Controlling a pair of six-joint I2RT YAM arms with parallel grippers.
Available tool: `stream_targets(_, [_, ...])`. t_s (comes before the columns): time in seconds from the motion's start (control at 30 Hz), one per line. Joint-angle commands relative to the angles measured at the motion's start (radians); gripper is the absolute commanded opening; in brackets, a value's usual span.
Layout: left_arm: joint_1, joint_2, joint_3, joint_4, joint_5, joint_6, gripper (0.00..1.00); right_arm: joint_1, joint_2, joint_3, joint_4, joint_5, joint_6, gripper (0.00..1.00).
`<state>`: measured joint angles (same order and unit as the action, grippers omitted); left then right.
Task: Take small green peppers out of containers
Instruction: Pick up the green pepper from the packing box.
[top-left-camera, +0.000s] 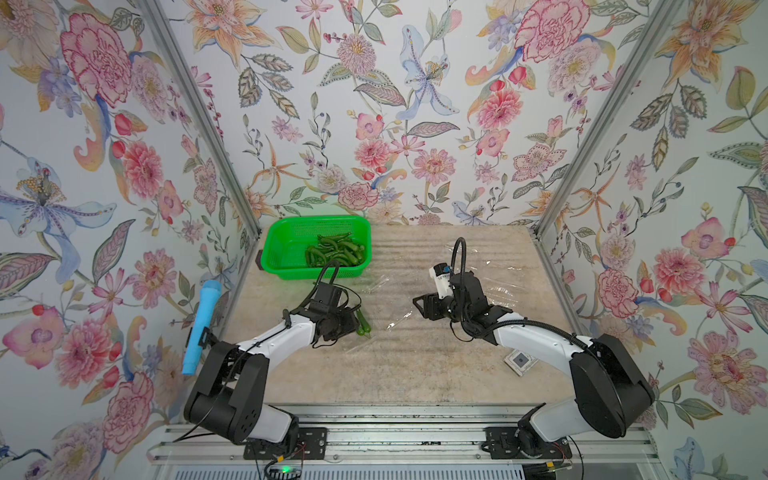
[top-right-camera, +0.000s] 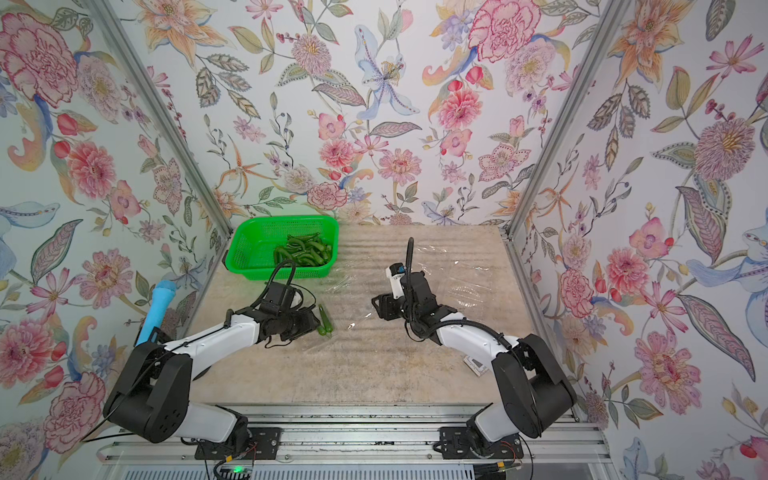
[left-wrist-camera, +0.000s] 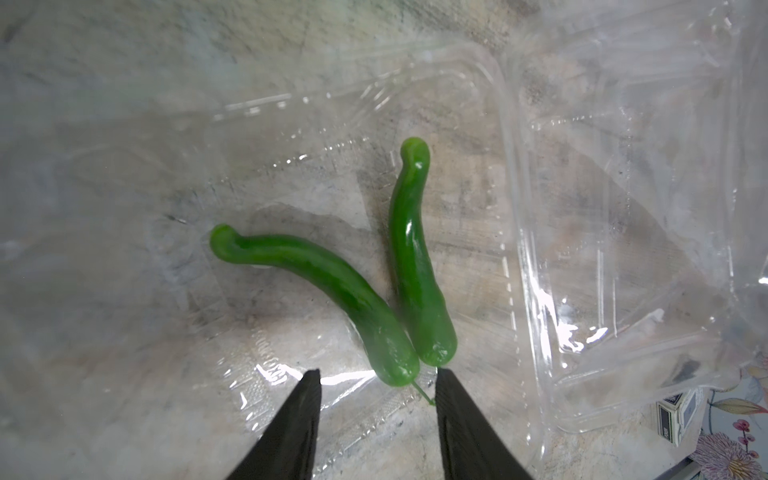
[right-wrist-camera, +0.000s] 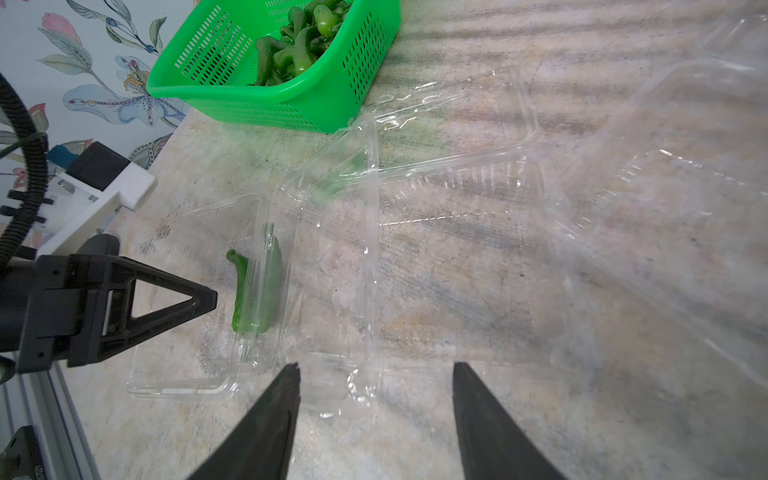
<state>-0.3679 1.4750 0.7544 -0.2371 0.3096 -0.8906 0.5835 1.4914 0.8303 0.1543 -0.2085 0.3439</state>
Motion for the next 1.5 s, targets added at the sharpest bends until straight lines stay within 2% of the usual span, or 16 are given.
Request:
stream_targets(0.0, [-0.011, 0.041, -0.024, 0.048, -0.014, -0.045, 0.48, -0.014, 0.015, 0.026, 0.034, -0.043, -0.019, 0.61])
stream_targets(0.23, [-0.011, 0.082, -0.037, 0.111, -0.006, -0.086, 0.48, -0.043, 0.028, 0.027, 0.041, -0.087, -0.028, 0.61])
stream_targets(0.37, [-0.011, 0.135, -0.023, 0.103, -0.023, -0.082, 0.45, -0.06, 0.035, 0.03, 0.046, -0.107, -0.031, 0.6])
stream_targets(0.57, [-0.011, 0.166, -0.007, 0.097, -0.045, -0.069, 0.27, -0.075, 0.043, 0.027, 0.059, -0.119, -0.029, 0.6])
stream_targets(0.8, [-0.011, 0.159, 0.012, 0.088, -0.055, -0.038, 0.12, -0.075, 0.035, 0.033, 0.043, -0.116, -0.029, 0.59])
stream_targets(1.0, [-0.011, 0.097, 0.036, 0.021, -0.092, 0.002, 0.07, -0.07, 0.035, 0.059, 0.026, -0.113, -0.026, 0.59])
stream_targets(1.23, [-0.008, -0.063, 0.07, -0.037, -0.11, 0.037, 0.05, -0.068, 0.056, 0.131, 0.003, -0.141, -0.025, 0.59])
stream_targets(1.47, [0.039, -0.105, 0.195, -0.055, -0.099, 0.088, 0.05, -0.068, 0.074, 0.22, -0.016, -0.149, -0.03, 0.59])
